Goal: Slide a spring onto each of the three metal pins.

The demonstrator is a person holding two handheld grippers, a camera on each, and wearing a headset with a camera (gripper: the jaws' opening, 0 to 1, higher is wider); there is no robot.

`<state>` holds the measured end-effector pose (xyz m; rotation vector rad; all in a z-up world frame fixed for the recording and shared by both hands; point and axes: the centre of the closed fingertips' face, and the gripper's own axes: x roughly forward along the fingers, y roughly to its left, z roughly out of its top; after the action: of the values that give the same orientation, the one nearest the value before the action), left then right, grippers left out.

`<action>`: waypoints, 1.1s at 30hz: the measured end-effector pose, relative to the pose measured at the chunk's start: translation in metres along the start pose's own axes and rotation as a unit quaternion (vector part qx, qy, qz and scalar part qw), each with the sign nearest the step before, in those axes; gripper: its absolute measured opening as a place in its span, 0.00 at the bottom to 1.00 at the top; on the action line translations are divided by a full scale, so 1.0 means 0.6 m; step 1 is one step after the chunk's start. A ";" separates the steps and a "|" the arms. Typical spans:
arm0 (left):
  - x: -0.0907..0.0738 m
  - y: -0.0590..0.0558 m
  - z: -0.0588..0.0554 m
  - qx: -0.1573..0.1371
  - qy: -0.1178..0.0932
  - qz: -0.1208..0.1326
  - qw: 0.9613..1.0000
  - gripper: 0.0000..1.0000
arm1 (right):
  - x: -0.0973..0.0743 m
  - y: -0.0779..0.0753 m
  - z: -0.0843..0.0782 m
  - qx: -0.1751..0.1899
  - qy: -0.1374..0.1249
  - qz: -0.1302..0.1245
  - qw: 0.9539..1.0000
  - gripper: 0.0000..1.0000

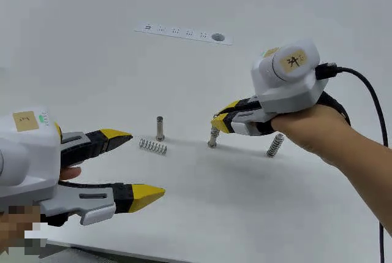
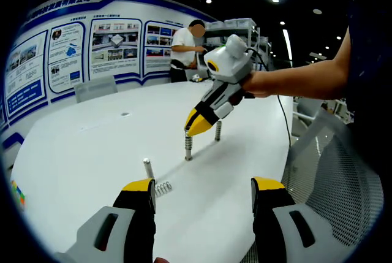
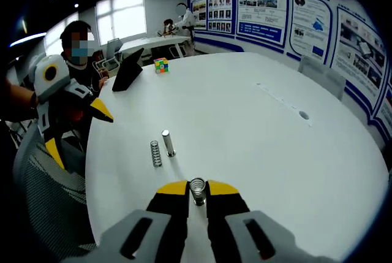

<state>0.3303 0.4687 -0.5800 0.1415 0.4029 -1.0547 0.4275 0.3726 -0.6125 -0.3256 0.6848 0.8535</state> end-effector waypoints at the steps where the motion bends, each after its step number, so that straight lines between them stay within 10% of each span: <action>1: 0.000 0.000 0.000 0.000 0.000 0.000 1.000 0.65 | 0.001 0.000 -0.001 0.001 0.000 0.000 1.000 0.12; 33: 0.000 0.000 0.003 0.001 -0.001 0.001 1.000 0.65 | 0.020 0.002 -0.057 -0.006 0.039 -0.006 0.999 0.15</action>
<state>0.3307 0.4681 -0.5781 0.1421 0.3997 -1.0537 0.4179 0.3625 -0.6460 -0.3750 0.7504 0.8373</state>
